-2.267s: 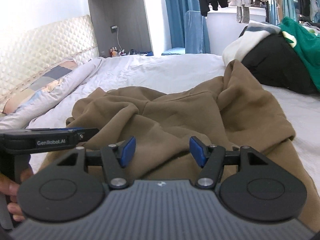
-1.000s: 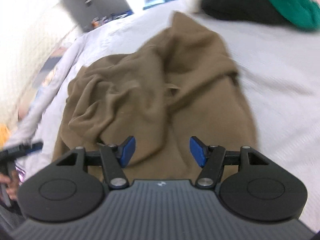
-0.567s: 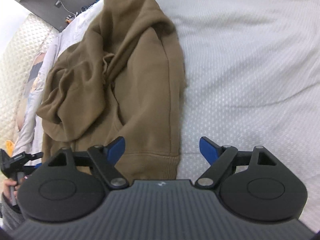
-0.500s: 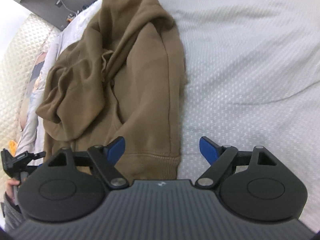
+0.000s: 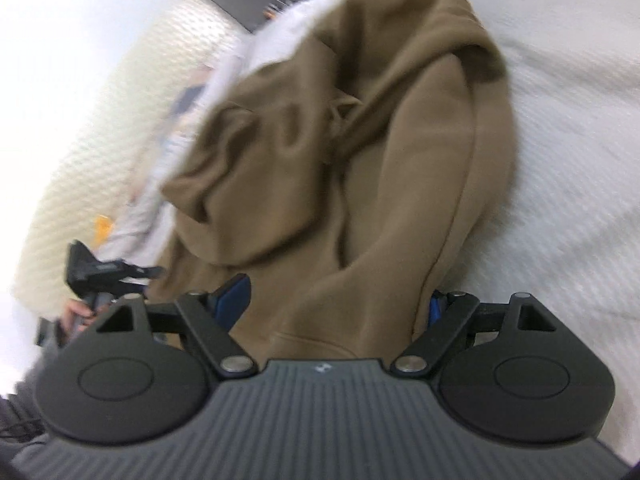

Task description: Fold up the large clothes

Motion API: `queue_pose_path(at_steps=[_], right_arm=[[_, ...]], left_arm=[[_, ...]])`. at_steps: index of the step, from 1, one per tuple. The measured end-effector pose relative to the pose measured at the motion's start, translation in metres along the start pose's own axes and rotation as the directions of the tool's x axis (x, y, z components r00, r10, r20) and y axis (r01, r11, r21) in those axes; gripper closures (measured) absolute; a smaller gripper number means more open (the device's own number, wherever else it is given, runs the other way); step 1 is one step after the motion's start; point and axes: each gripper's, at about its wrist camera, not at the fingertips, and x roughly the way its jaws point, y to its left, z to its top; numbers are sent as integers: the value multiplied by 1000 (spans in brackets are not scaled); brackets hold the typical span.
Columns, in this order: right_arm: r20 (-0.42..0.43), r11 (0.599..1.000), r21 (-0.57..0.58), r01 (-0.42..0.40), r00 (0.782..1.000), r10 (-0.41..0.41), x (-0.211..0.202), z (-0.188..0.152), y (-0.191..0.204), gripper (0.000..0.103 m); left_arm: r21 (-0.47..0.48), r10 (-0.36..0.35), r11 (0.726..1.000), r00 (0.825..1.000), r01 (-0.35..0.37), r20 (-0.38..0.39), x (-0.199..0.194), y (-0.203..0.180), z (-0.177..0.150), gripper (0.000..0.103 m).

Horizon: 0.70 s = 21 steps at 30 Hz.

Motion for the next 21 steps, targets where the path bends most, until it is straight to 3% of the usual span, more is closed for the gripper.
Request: queue_pose_path(at_steps=[2,5,8,10,11,13,14,15,16,17,21], right_arm=[[-58,1000,7,9,998,-8,10,1,-4,17],[-214,995,13,101,972,-96,38,1,-9,18],[-255,993,-20,118,960,-119,53,5,-5,18],[-258,991,-43,130,956,-137,54,8,0,25],[-258,987,-69,145,953,-158,55,9,5,29],[-247,978,-116,171,949,-195,54,10,16,58],[-240,975,-138,177,949,-206,52,12,22,61],[-225,970,-157,185,950,-218,48,14,27,72],[-206,968,-163,191,953,-223,44,17,34,76],[-187,967,-165,193,957,-223,39,20,39,77],[-51,969,-162,188,979,-199,9,32,75,87]], left_arm=[[-34,27,999,999,-28,-23,8,3,3,34],[-70,54,996,996,-59,-73,20,5,8,27],[-92,56,994,993,-66,-104,29,6,12,27],[-84,59,994,992,-68,-108,33,3,15,29],[-70,65,995,992,-72,-105,33,0,15,38],[-35,81,996,992,-85,-96,35,-9,17,52],[-32,86,996,992,-89,-88,35,-15,16,65],[-32,86,996,993,-89,-81,31,-17,16,70],[-43,69,996,995,-72,-68,26,-18,17,81],[-63,37,997,998,-40,-49,21,-17,18,86],[-95,-47,994,998,51,45,-12,-17,18,90]])
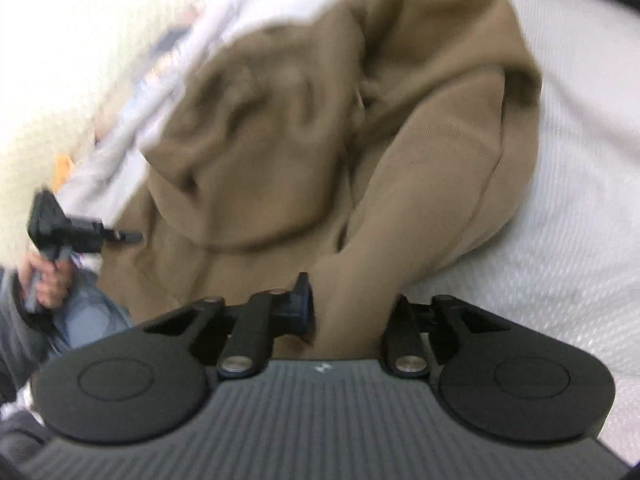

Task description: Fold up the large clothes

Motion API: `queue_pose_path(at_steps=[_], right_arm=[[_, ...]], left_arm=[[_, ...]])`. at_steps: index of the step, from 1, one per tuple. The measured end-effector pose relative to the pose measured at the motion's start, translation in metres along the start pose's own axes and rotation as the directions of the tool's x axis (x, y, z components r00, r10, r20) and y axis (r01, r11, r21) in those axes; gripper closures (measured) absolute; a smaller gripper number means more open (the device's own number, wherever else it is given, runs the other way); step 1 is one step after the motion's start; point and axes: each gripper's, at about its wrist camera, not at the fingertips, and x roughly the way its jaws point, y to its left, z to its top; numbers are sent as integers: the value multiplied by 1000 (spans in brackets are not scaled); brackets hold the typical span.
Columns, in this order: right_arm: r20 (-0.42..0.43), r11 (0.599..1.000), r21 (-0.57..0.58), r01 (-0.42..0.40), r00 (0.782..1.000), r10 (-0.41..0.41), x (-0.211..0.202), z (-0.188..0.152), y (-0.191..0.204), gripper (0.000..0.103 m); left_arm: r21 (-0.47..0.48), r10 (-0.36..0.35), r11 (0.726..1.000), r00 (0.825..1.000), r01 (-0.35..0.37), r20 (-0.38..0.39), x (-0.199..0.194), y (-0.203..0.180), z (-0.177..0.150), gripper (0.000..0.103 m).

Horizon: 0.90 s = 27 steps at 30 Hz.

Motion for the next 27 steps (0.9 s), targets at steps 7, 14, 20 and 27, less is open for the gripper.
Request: queue_pose_path(at_steps=[7,14,20,27], right_arm=[[172,1000,1,5,985,-5,-49,1,23,90],[286,999,20,-43,958,35,-86,-17,41,92],[340,997,22,-79,938,67,-114,-39,64,92],[389,985,108,-134,918,83,-125,-55,61,91]], left_arm=[[-14,-123,992,983,126,136,-59,0,2,92],[-34,-198,978,961,208,193,-119,14,-5,94],[-57,-264,957,939,283,221,-174,34,-39,94],[-55,-312,940,912,338,266,-192,35,-49,94]])
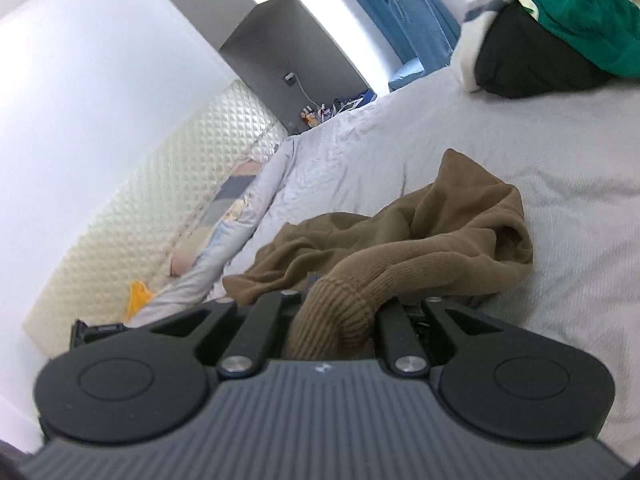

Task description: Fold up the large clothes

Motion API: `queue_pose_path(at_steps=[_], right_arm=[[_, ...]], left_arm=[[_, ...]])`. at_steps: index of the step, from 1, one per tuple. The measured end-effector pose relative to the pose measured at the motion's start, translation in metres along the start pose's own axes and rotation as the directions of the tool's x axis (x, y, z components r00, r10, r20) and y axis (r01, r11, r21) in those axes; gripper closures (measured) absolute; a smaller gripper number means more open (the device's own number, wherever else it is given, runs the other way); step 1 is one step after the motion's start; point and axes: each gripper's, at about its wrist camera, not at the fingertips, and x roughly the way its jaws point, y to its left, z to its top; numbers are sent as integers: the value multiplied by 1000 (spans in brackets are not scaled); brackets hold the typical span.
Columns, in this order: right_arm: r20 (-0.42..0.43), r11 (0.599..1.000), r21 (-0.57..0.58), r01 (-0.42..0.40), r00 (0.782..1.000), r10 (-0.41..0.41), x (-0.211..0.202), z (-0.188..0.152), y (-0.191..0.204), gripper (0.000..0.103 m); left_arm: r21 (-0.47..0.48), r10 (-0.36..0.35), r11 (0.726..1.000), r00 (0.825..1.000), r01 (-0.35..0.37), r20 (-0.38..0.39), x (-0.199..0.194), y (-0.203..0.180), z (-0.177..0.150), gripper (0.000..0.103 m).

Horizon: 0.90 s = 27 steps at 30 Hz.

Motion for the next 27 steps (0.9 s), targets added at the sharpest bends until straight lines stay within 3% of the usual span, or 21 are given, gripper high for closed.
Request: queue_pose_path(at_steps=[8,15,21,27], right_arm=[[89,977,213,9,996,-29,52,45,-25,91],[151,921,382,69,979,-136,122,91,-66,91],[110,871,465,157,966,-233,192,102,-99,91],[59,836,494,238,950,-306,242,96,-136,90]], left_arm=[[-44,-19,999,996,23,84,76,-38,61,94],[-77,69,995,984,-56,167,161,-62,108,93],[-62,121,992,977,-112,177,240,-35,130,93],[-33,172,985,977,-170,129,307,2,147,92]])
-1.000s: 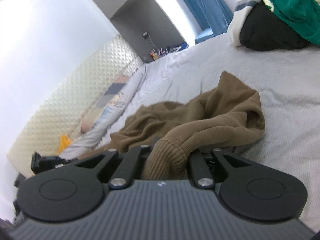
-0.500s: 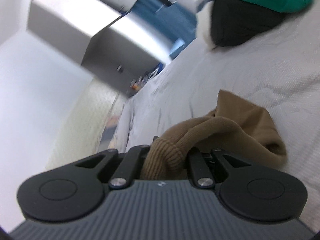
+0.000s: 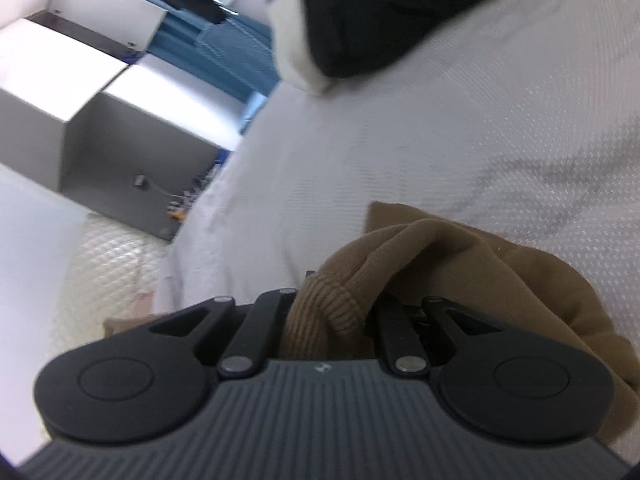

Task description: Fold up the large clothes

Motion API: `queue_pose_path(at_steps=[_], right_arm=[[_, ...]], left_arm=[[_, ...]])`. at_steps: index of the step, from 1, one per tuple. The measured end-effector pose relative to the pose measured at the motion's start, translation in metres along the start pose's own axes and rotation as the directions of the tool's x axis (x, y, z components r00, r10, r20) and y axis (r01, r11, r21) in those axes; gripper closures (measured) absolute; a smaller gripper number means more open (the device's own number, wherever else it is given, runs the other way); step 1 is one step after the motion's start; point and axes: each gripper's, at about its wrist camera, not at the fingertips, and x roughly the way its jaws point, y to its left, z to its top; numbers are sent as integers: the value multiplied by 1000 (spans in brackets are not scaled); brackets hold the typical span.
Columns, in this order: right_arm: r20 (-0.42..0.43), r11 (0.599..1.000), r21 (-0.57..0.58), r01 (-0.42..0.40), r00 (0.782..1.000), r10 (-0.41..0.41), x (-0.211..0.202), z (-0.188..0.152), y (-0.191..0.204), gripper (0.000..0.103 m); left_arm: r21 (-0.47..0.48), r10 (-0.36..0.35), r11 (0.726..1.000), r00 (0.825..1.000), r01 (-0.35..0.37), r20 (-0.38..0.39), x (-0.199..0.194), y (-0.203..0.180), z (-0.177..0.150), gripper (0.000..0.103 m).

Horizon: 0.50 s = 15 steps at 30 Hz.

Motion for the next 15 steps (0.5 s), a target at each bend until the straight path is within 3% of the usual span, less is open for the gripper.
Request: queue_pose_path(at_steps=[9,15], right_arm=[[-11,983,-134,127,991,-130,62,-5,-1,91],[-23,988,-107,108,994,-111,65,-2,-11,91]], left_arm=[[131,109,986,993,-103,-43,72,6,1,91],[61,63,996,995,-58,-80,73,16,12,88]])
